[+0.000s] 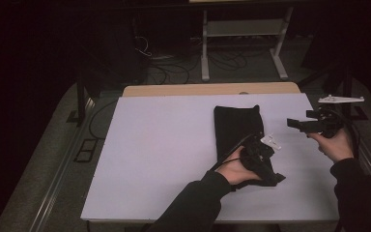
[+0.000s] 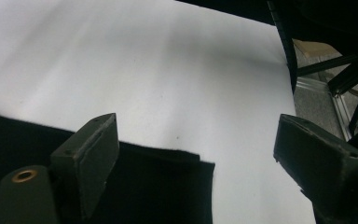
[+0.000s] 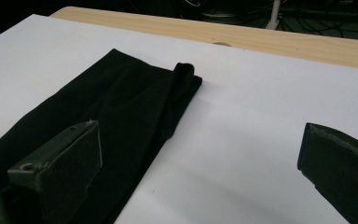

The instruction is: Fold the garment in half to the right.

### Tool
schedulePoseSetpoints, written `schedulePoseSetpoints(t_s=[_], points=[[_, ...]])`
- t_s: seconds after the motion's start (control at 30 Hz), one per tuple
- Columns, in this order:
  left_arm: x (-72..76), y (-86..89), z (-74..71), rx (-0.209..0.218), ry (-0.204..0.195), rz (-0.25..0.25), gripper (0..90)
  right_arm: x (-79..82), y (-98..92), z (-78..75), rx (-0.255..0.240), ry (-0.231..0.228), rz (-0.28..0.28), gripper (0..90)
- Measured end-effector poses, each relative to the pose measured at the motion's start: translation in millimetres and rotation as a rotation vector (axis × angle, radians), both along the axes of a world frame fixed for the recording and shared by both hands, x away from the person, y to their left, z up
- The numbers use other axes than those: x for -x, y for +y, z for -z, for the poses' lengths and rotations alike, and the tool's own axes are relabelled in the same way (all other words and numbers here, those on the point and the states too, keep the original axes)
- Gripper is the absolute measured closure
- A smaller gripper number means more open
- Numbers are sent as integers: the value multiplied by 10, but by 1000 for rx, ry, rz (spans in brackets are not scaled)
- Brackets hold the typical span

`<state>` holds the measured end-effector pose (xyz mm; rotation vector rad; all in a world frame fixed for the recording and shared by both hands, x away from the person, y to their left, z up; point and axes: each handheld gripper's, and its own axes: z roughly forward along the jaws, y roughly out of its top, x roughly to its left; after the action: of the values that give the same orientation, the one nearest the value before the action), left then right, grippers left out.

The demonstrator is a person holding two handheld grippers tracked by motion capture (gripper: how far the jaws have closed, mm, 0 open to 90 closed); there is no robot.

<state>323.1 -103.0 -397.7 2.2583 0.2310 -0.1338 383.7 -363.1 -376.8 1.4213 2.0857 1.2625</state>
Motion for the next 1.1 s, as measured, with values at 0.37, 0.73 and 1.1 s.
schedulePoseSetpoints(t_s=[0.37,0.73,1.1], points=[[-36,225,-35,15,-21,-23,0,222,16,-18,5,-24,-20,0],[-39,518,-117,35,-37,-52,0,430,63,-31,7,-38,-49,0],[-51,845,-141,42,-38,-101,0,576,88,37,16,-27,-58,0]])
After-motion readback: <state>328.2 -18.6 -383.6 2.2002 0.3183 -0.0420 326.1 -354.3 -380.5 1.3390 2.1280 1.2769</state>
